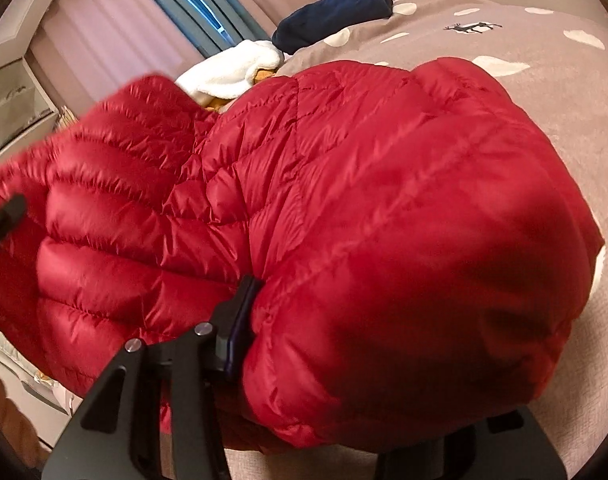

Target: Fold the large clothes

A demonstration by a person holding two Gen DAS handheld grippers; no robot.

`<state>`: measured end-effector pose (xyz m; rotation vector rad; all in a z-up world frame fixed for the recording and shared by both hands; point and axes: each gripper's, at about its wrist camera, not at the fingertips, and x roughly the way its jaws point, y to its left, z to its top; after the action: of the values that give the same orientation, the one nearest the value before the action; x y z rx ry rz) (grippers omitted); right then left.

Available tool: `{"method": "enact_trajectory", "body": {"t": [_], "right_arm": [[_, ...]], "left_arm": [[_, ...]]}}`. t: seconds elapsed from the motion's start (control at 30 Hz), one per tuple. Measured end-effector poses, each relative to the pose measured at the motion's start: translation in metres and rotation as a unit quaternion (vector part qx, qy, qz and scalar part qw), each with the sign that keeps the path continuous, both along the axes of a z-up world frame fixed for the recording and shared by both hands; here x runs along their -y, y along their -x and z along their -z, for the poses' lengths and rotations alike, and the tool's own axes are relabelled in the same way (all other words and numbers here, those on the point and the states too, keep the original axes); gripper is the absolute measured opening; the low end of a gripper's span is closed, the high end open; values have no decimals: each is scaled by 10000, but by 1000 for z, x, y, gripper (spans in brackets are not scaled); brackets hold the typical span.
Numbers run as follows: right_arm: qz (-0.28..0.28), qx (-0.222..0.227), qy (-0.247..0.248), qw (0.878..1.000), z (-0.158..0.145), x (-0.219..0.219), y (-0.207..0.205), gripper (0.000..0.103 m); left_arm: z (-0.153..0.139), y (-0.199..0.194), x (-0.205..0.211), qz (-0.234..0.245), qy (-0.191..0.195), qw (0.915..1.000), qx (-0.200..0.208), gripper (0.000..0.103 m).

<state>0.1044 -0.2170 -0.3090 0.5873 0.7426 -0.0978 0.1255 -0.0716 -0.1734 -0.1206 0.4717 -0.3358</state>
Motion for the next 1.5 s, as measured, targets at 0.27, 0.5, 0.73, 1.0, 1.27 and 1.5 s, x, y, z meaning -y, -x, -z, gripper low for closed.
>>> {"method": "enact_trajectory", "body": {"t": [0.27,0.5,0.73,1.0,1.27,1.5], "right_arm": [[-868,-208,117,9959,-12,-53,-19,46],[-1302,-182,57,9913,-6,-94,-29,46],[-1256,-144,-387,9912,1,-71,-30,39],[-792,-282,-621,9945,-10,-42,-13,53],[279,-436,238,9984,-49,-1,27,78],[939,-299,693,9927,-90,31,57,80]], "left_arm": [[-12,13,-38,-553,90,9980,290,43],[0,15,-52,-631,24,9979,124,43],[8,14,-7,268,97,9996,-84,42],[35,1,29,750,204,9940,-768,43],[38,-7,33,719,374,9903,-1132,46],[59,-24,64,959,-104,9823,-1605,52]]}}
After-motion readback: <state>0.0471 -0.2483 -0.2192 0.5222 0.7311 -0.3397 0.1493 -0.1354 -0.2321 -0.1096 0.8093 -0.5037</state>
